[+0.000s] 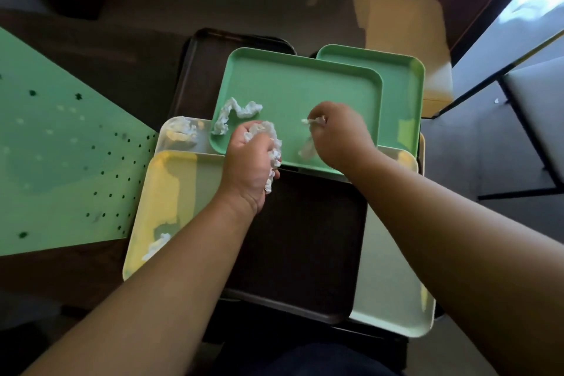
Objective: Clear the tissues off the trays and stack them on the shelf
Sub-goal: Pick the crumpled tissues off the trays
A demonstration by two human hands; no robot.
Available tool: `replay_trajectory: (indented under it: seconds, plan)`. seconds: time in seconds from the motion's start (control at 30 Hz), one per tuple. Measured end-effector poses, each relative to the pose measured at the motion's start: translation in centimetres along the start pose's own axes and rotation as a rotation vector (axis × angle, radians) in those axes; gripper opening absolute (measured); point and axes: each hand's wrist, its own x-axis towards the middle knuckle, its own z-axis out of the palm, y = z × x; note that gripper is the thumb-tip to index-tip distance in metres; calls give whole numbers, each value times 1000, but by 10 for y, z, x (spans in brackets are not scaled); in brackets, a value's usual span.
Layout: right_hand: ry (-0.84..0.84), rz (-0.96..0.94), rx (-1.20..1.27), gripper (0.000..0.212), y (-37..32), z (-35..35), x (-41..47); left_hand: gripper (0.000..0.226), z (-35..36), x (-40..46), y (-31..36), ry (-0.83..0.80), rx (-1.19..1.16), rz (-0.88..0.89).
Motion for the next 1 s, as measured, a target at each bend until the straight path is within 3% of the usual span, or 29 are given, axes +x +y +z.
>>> replay_trajectory:
  seconds: [0.03,0.1,0.17,0.23,0.3,0.43,0.53,0.6,0.7,0.83,1.0]
  plan:
    - [8,29,244,17,-13,0,-7,13,-6,2,2,-3,10,-1]
    - [-118,111,774,15,-44,2,-25,31,-17,6,5,-50,20,-29]
    - [-346,121,1023,27,-67,8,-41,47,-26,8,10,-111,3,-43]
    - [-470,146,1021,43,-83,14,-44,37,-37,8,14,-86,-9,-12]
    - [-409,224,951,48,-94,22,-34,10,-53,10,17,-5,30,24]
    - [-91,33,278,45,-106,57,-1,32,-87,10,18,101,156,51]
    - [-153,-121,-88,53,-107,76,11,36,-114,6,20,160,306,100]
    - [-154,-168,-231,40,-100,85,18,35,-128,4,19,180,354,126]
    - [-55,-121,-169,25,-94,92,19,29,-140,0,20,190,343,107]
    - [4,-113,152,14,-107,91,-11,18,-144,-6,23,140,305,78]
    - [-436,-59,735,20,-137,91,-65,34,-143,-13,30,-34,238,-11]
